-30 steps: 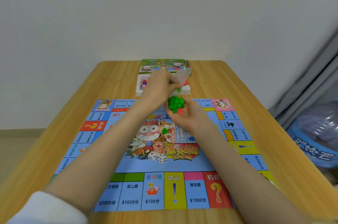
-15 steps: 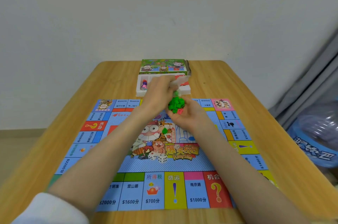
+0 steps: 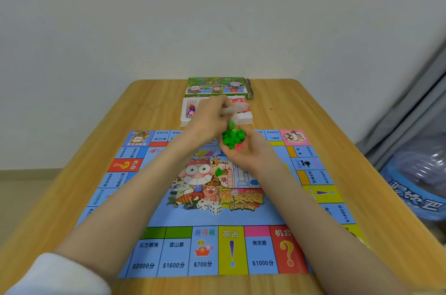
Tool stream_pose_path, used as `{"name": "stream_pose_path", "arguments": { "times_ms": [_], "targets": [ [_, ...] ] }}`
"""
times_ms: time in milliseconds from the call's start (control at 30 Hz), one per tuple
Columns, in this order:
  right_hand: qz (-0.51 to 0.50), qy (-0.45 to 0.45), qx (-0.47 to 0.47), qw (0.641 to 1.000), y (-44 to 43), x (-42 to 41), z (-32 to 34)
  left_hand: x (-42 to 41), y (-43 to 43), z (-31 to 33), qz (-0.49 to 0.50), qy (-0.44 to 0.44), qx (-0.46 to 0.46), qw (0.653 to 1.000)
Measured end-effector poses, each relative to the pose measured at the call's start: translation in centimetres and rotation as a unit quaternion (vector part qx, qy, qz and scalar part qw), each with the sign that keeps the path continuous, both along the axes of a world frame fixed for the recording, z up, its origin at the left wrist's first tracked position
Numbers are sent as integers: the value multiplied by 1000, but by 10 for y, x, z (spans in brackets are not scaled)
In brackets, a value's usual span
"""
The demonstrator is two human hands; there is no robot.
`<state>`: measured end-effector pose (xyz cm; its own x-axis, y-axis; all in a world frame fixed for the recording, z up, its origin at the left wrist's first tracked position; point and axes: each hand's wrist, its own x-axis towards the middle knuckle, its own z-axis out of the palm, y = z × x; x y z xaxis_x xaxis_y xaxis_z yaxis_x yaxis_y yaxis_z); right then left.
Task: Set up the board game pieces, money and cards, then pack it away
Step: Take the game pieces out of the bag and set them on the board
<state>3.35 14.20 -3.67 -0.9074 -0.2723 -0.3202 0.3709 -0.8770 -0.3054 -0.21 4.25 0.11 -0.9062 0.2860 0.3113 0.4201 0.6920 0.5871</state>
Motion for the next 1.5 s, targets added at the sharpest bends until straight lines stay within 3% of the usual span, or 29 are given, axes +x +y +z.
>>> {"name": "stream_pose_path", "arguments": {
  "times_ms": [300,567,700,767,967,1067,1267,1367,1433,1500],
  "targets": [
    [3,1,10,1000,1,-3,-5,-4,-6,-4,-8,-49,23,998],
    [-1,-20,-6,1000,0,-1,1,-4,-4,-4,37,-27,151,988],
    [-12,-44,-34,998,2,0,1,-9,-21,9,28,-133,321,937],
    [-11,-49,-31,998,4,0,0,-20,-45,14,60,-164,347,922],
    [-3,-43,-8,999,3,2,0,-57,-110,-16,240,-202,246,917],
    [-5,-46,7,999,2,2,0,-65,-119,-28,266,-208,204,919],
    [-9,-58,-4,998,5,2,2,-70,-110,-29,239,-188,127,944],
    [-13,-65,-12,998,7,2,3,-61,-101,-24,216,-74,66,971],
    [-14,-68,-17,997,8,1,2,-46,-91,-17,144,-8,46,988],
    [-16,-68,-21,997,9,0,2,-23,-79,-12,0,-43,-16,999]
  ]
}}
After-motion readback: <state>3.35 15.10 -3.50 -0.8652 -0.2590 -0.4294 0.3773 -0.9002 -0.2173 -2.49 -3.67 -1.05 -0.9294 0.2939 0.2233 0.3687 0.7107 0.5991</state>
